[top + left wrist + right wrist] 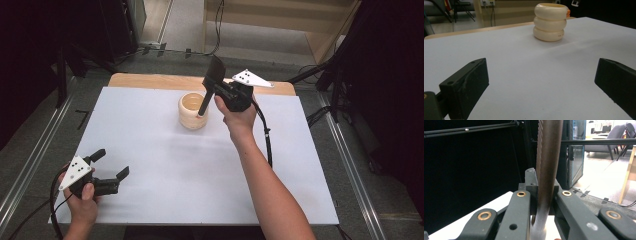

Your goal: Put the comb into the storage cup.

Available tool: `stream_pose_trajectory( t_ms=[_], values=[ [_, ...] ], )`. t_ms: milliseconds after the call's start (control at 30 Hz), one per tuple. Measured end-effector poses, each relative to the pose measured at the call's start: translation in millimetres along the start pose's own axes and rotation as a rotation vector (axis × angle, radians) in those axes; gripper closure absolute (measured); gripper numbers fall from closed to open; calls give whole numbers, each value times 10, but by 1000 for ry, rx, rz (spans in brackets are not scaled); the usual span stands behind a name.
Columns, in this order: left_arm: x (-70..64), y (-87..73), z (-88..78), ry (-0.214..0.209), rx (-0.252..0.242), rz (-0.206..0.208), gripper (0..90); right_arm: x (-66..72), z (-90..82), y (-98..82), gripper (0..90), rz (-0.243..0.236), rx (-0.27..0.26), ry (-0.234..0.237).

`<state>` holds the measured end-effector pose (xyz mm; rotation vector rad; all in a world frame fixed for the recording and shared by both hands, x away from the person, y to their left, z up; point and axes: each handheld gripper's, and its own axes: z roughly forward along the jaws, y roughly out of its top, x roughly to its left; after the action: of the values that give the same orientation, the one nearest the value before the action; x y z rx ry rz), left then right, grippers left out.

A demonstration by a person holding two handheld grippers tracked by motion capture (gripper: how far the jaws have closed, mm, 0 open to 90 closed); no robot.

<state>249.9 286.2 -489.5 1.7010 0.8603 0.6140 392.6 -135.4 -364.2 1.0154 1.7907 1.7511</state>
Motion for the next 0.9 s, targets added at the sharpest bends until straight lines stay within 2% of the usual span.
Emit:
stream_pose_trajectory(
  t_ms=[600,900],
  values=[
    [3,-3,-4,-7,-8,-4,0,-9,191,99,833,-26,-7,-12],
    [1,-3,-18,1,-8,0,0,-47,263,74,833,-25,-2,-23]
  ],
)
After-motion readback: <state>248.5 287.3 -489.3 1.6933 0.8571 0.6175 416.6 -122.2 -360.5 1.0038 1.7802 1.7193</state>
